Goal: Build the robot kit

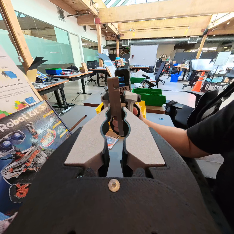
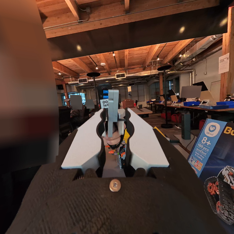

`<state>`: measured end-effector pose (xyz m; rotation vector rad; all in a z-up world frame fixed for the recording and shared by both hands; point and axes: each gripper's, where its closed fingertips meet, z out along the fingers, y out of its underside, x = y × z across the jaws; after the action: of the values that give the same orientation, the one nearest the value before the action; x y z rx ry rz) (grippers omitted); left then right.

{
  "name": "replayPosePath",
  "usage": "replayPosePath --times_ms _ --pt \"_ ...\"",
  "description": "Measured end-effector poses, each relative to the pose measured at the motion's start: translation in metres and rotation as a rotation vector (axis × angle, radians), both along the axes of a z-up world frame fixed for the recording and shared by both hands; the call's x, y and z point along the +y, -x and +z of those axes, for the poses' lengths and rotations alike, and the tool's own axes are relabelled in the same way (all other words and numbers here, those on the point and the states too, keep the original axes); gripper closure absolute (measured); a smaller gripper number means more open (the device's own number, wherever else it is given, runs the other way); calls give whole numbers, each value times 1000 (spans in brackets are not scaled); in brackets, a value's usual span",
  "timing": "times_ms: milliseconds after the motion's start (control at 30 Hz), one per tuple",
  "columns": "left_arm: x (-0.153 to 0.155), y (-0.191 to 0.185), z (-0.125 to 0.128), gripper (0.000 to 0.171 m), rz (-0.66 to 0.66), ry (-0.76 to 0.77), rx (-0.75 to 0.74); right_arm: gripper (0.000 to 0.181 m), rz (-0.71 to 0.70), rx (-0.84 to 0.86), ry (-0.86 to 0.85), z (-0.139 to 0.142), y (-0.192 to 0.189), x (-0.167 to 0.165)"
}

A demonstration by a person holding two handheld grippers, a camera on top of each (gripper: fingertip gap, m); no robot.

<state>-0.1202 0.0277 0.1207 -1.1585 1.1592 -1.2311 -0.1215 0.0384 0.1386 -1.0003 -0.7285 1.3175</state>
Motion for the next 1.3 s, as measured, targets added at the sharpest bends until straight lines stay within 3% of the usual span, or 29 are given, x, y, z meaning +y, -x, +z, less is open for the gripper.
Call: replayPosePath --times_ms 33,400,467,1000,1167,1300 --pt "1 0 0 158 -3 13 -3 152 6 15 8 3 0 -1" --pt "-1 -6 -4 157 -55 87 -17 156 -44 -46 68 8 9 0" --pt "-3 -7 -4 157 -64 82 -19 166 -32 -48 83 8 9 -1" --pt "2 -10 -10 157 -17 93 16 166 68 5 184 1 7 4" --pt "3 -12 -14 157 18 59 55 166 26 -19 93 -1 2 4" --pt "1 -12 -11 157 1 83 34 166 62 -11 116 0 3 2"
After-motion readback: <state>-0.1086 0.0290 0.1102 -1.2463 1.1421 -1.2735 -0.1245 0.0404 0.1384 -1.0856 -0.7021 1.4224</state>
